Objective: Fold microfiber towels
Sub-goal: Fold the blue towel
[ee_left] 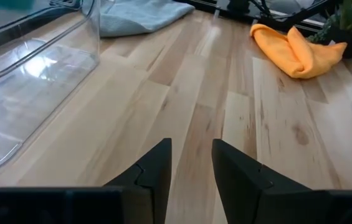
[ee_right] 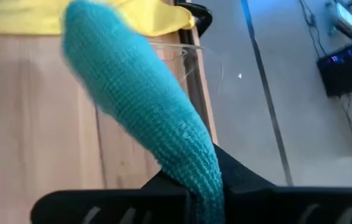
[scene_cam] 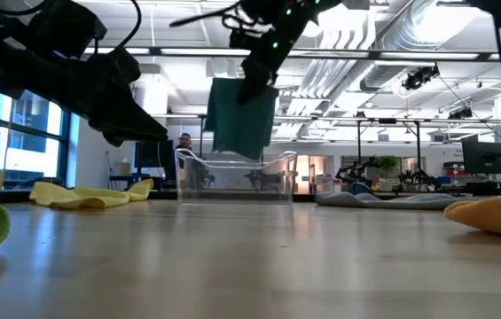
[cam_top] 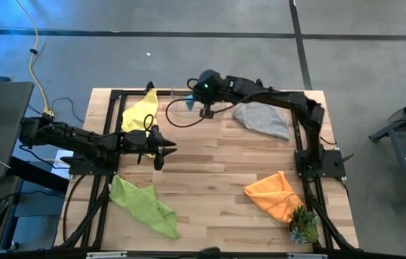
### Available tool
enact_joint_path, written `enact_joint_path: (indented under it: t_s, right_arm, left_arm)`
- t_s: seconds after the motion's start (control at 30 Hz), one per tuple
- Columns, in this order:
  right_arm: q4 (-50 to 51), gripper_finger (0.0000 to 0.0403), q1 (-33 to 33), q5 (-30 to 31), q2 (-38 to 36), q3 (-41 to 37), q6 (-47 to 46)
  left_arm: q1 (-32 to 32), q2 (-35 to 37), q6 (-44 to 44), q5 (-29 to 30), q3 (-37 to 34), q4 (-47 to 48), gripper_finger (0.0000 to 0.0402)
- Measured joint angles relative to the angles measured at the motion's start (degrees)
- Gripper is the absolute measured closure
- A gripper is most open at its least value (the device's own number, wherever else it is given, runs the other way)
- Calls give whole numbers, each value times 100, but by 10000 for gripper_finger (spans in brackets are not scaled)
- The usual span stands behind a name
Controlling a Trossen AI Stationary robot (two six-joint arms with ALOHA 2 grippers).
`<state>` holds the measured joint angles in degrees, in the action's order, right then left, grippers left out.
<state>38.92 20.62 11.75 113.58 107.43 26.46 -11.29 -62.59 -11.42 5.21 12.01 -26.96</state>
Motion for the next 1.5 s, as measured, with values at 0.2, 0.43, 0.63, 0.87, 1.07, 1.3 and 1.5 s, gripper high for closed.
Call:
enact_joint_path:
  t_s: [0.2,0.43,0.63,0.87,1.07,1.3,1.5]
  right_arm:
    - [-109,402,318,-763,478,314,1565]
    - [-418,402,798,-2058,792,316,3673]
    - [-1014,402,1128,-2849,1120,316,5012]
    - [-1529,402,1363,-3523,1474,316,5790]
    - [-1436,402,1577,-3906,1760,319,5990]
    - [-858,399,1698,-3790,1902,316,6253]
    - [-590,334,1646,-2886,1901,316,6340]
  left_arm:
    - [0,0,8,2,0,7,298]
    - [7,-2,108,-2,0,14,298]
    - [14,-2,111,-2,0,16,298]
    - [52,-2,107,-4,0,14,298]
    - [52,-2,101,-7,0,16,298]
    - [59,-2,48,-9,0,59,298]
    - [59,-2,48,-22,0,102,298]
